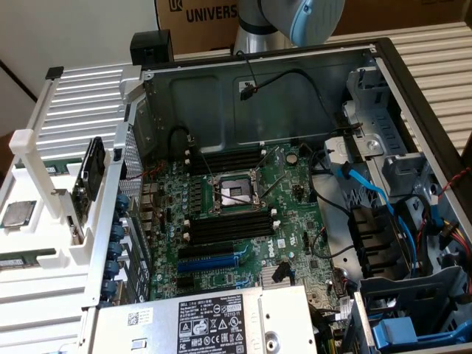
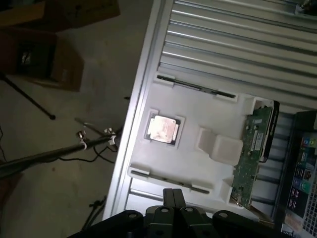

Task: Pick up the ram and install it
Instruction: 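Pick up the ram and move it above insertion slot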

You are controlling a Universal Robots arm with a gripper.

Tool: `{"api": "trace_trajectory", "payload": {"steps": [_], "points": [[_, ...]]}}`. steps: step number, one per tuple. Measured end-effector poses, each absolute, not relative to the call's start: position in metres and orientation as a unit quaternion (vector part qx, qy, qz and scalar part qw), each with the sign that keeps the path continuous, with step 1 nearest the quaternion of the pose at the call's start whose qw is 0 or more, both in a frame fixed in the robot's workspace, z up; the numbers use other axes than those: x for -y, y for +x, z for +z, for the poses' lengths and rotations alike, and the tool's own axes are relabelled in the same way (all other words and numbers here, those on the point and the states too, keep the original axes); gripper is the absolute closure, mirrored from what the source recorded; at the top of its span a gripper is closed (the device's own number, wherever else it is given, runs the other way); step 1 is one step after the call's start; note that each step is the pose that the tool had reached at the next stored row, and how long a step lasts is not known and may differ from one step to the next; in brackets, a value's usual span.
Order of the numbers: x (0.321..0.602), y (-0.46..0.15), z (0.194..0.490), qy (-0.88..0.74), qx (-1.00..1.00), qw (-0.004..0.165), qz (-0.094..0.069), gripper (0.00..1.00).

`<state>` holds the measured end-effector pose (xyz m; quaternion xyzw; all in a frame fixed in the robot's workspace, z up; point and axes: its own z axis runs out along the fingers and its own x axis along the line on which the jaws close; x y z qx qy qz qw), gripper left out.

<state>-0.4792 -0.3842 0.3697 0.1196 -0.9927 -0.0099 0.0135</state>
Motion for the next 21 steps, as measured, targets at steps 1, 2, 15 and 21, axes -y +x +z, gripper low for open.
{"api": "trace_trajectory", "payload": {"steps": [1, 2, 15, 21], "points": [[0.3842, -0.4792, 0.3694, 0.128, 0.992, 0.014, -0.010, 0.90], [0.3842, -0.4792, 0.3691, 0.138, 0.990, 0.014, -0.010, 0.90], [0.3842, -0.4792, 0.3663, 0.254, 0.967, 0.013, -0.008, 0.90], [0.3842, -0.4792, 0.3633, 0.306, 0.952, 0.009, -0.006, 0.90]]}}
